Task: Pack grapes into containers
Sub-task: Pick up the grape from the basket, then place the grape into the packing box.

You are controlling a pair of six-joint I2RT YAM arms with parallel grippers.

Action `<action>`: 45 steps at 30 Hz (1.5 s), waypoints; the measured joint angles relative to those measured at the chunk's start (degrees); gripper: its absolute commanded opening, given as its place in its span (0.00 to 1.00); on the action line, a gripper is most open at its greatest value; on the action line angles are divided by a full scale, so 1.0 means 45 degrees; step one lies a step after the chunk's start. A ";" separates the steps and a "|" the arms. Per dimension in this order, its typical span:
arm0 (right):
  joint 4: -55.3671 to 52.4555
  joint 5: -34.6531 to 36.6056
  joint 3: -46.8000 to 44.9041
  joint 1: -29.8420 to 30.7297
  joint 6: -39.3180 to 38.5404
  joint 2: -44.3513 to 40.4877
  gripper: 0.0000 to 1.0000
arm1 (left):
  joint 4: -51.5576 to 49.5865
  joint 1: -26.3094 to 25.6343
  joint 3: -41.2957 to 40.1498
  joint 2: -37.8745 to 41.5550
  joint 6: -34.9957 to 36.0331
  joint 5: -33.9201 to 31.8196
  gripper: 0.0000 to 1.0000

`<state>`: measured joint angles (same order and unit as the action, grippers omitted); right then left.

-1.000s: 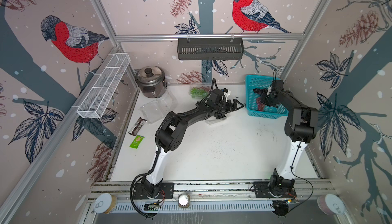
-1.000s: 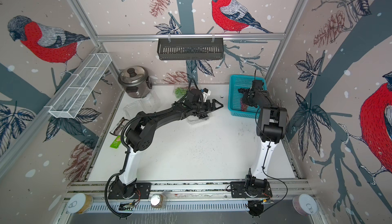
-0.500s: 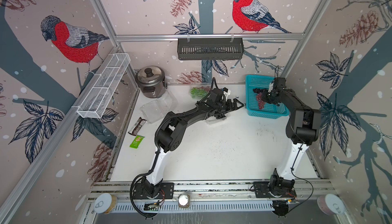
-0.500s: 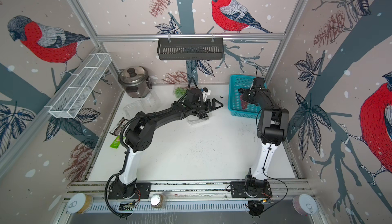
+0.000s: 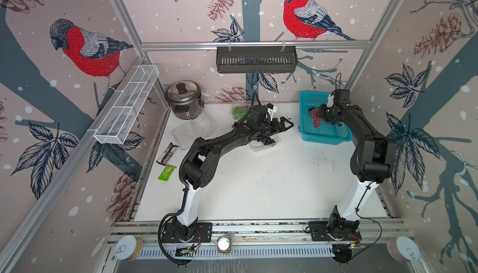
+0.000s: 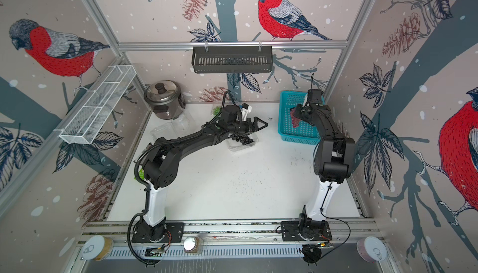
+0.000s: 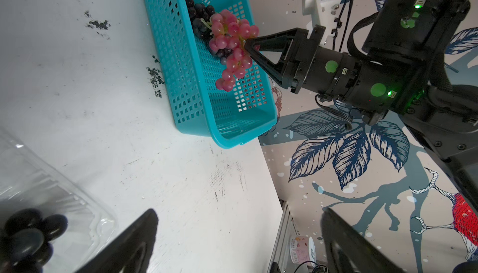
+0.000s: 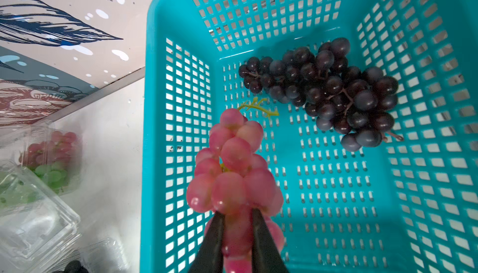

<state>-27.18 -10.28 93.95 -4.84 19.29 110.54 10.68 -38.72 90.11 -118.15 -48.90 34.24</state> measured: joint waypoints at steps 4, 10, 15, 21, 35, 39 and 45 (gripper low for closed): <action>-0.0126 0.0073 0.0000 0.0248 0.0000 -0.0486 0.19 | 0.0029 0.0151 -0.0452 0.0423 0.0117 -0.0010 0.97; -0.0340 0.0316 0.0005 0.0874 0.0005 -0.1219 0.19 | 0.0151 0.0554 -0.1253 0.1171 -0.0053 -0.0029 0.97; -0.0559 0.0495 0.0015 0.1846 0.0000 -0.1846 0.19 | 0.0238 0.0952 -0.1953 0.1928 -0.0053 0.0019 0.97; -0.0641 0.0690 -0.0121 0.3468 0.0000 -0.2419 0.19 | 0.0719 0.1603 -0.3390 0.2841 -0.0194 0.0029 0.97; 0.0500 0.0393 -0.1554 0.7587 0.0015 -0.1574 0.19 | 0.1836 0.3167 -0.6844 0.4804 -0.0937 -0.0029 0.97; 0.0845 0.0345 -0.1603 0.8296 0.0015 -0.0918 0.19 | 0.1899 0.3483 -0.7504 0.5241 -0.1039 -0.0083 0.97; 0.1214 0.0296 -0.1632 0.8796 0.0058 -0.0087 0.19 | 0.1909 0.3818 -0.7956 0.5421 -0.1132 -0.0282 0.97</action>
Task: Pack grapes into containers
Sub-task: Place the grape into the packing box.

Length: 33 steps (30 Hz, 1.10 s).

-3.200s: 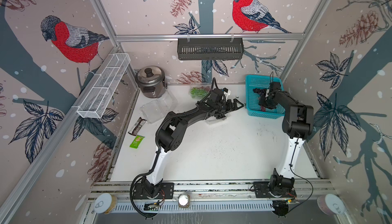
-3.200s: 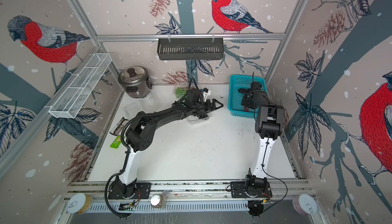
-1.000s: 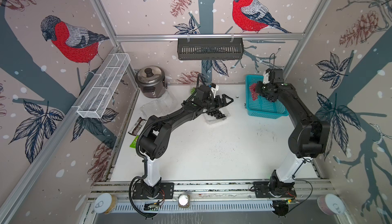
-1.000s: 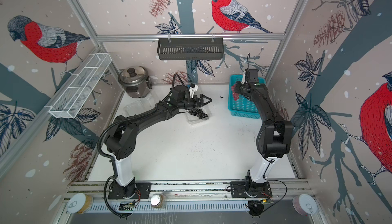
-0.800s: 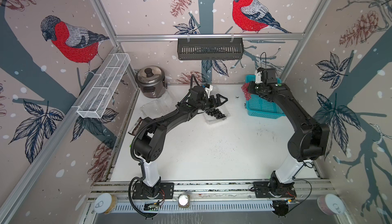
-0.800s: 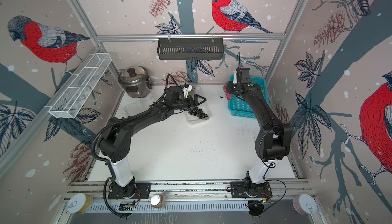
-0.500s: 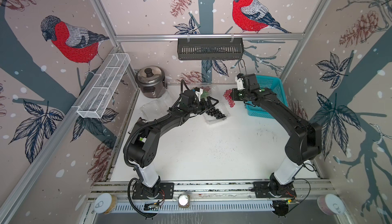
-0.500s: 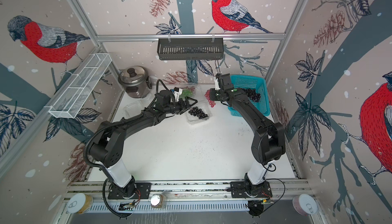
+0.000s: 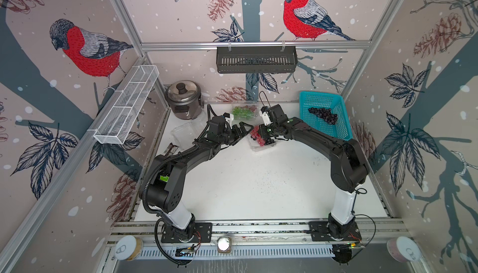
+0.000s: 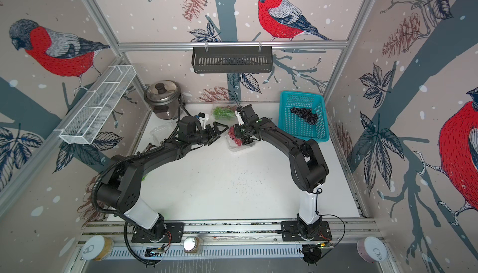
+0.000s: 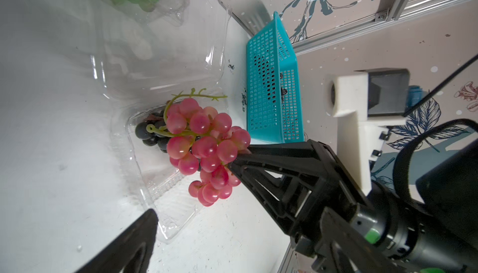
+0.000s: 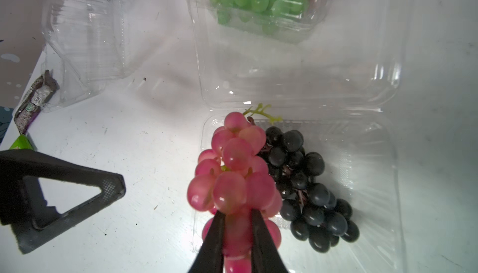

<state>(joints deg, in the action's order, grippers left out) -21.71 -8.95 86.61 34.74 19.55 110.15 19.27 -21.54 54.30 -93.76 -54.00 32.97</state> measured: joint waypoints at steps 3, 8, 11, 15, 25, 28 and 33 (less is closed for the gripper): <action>0.0219 0.0005 -0.0029 0.0199 0.0000 0.0287 0.19 | 0.0029 0.0078 -0.0039 0.0000 -0.0005 0.0000 0.97; 0.0491 0.0005 -0.0223 0.0267 -0.0005 0.0588 0.19 | 0.0039 0.0121 -0.0039 -0.0034 -0.0005 0.0005 0.97; 0.0583 0.0005 -0.0486 0.0267 -0.0005 0.0690 0.19 | 0.0044 0.0170 -0.0039 -0.0083 0.0000 0.0000 0.97; 0.0840 -0.0005 -0.0777 0.0272 0.0000 0.0933 0.22 | 0.0049 0.0199 -0.0039 -0.0165 0.0000 0.0005 0.97; 0.0831 0.0010 -0.0840 0.0277 -0.0005 0.1355 0.37 | 0.0228 0.0243 -0.0015 -0.0330 0.0005 0.0010 0.97; 0.0816 0.0063 -0.0719 0.0233 -0.0015 0.1302 0.42 | 0.0228 0.0282 -0.0010 -0.0384 0.0005 0.0010 0.97; 0.0670 0.0102 -0.0714 -0.0024 -0.0053 0.0777 0.52 | 0.0228 0.0325 0.0034 -0.0481 0.0010 0.0005 0.97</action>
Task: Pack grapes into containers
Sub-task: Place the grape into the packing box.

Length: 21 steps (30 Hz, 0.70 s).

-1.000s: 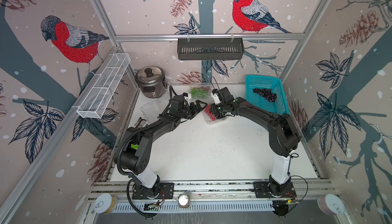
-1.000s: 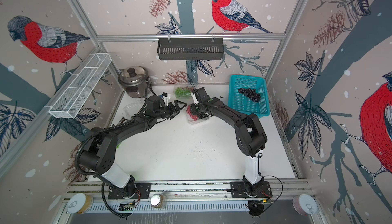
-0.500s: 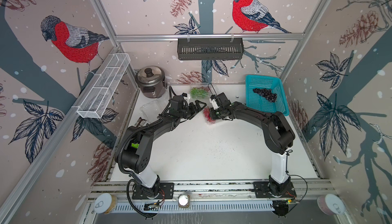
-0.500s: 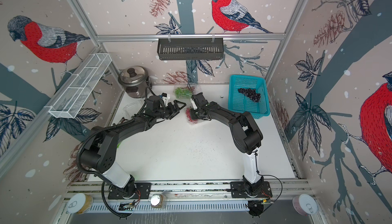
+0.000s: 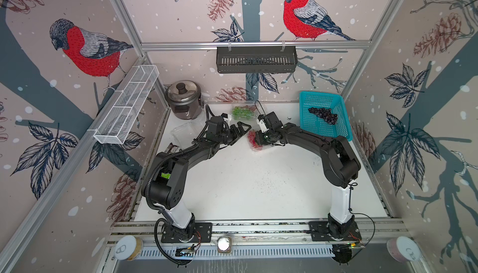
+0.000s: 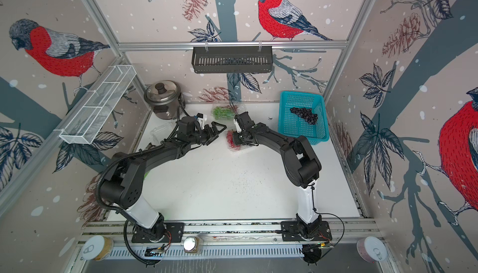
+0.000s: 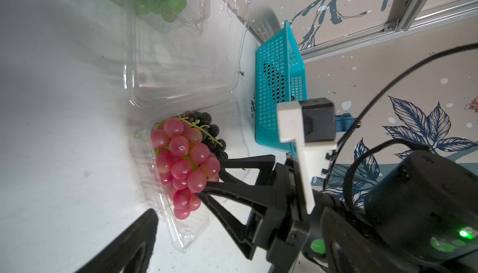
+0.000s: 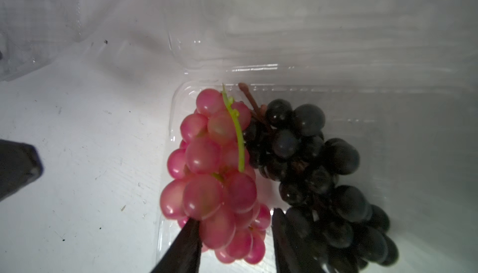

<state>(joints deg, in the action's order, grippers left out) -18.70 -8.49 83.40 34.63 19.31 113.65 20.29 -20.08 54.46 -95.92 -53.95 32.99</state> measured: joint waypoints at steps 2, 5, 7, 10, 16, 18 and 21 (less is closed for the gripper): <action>-0.0005 0.0000 0.0000 -0.0126 -0.0005 -0.0175 0.54 | -0.0005 0.0000 0.0049 -0.0058 0.0000 0.0005 0.97; -0.0117 -0.0010 0.0000 -0.0277 -0.0005 -0.0389 0.57 | 0.0000 0.0000 0.0107 -0.0112 0.0005 0.0005 0.97; -0.0180 -0.0019 0.0019 -0.0306 -0.0010 -0.0505 0.62 | 0.0000 0.0000 0.0151 -0.0165 0.0005 0.0005 0.97; -0.0189 -0.0044 0.0068 -0.0325 -0.0005 -0.0641 0.68 | -0.0005 0.0019 0.0165 -0.0233 0.0005 0.0005 0.97; -0.0146 0.0063 0.0277 -0.0180 0.0053 -0.0437 0.71 | -0.0005 0.0151 0.0165 -0.0282 0.0000 0.0010 0.97; -0.0112 0.0185 0.0355 -0.0121 0.0063 -0.0160 0.72 | -0.0005 0.0199 0.0194 -0.0287 0.0000 0.0005 0.97; -0.0180 0.0622 0.0374 -0.0102 0.0131 0.0267 0.72 | 0.0000 0.0228 0.0233 -0.0287 0.0000 0.0005 0.97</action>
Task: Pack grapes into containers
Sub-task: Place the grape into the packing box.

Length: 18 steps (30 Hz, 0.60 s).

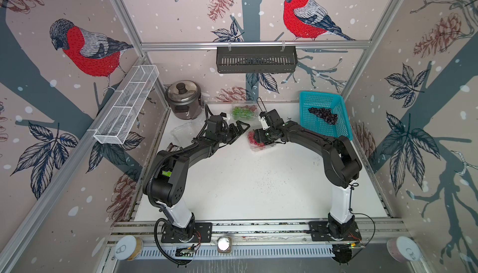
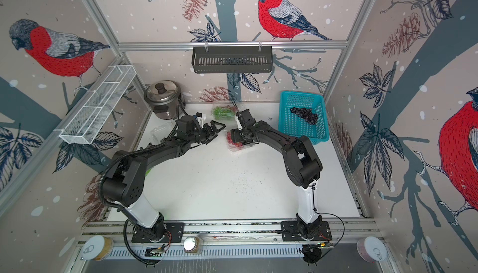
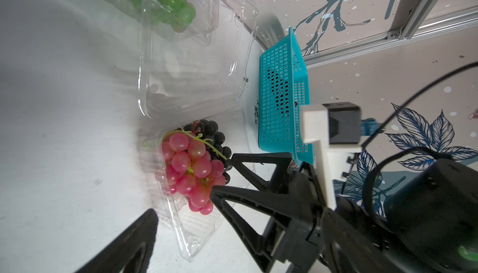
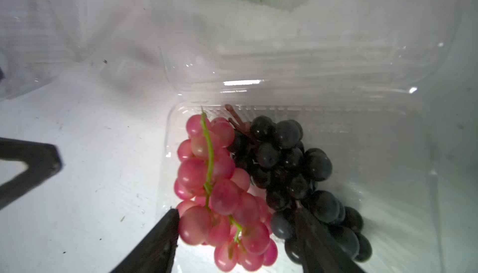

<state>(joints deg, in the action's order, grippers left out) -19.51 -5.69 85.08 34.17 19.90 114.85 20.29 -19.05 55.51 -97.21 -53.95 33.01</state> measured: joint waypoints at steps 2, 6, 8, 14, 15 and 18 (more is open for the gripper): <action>0.0005 0.0267 0.0000 -0.0015 0.0141 0.0199 0.73 | -0.0005 0.0005 0.0000 -0.0005 0.0000 0.0000 0.97; 0.0015 0.0617 -0.0073 -0.0019 0.0194 0.0442 0.74 | -0.0010 0.0005 0.0000 -0.0024 0.0000 -0.0005 0.97; 0.0015 0.0646 -0.0151 -0.0019 0.0194 0.0452 0.74 | 0.0000 0.0005 0.0000 -0.0078 0.0005 -0.0010 0.97; -0.0049 0.0641 -0.0097 -0.0034 0.0194 0.0199 0.79 | 0.0010 0.0005 0.0175 -0.0529 0.0010 -0.0126 0.97; -0.0053 0.0636 -0.0068 -0.0044 0.0194 0.0044 0.80 | -0.0063 0.0015 0.0301 -0.0656 0.0034 -0.0160 0.97; -0.0034 0.0627 -0.0024 -0.0087 0.0189 -0.0442 0.86 | -0.0053 0.0019 0.0865 -0.1122 0.0087 -0.0350 0.97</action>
<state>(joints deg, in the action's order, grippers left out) -19.66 -2.87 84.97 33.78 20.75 112.86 20.05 -18.96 59.40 -102.26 -53.56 31.44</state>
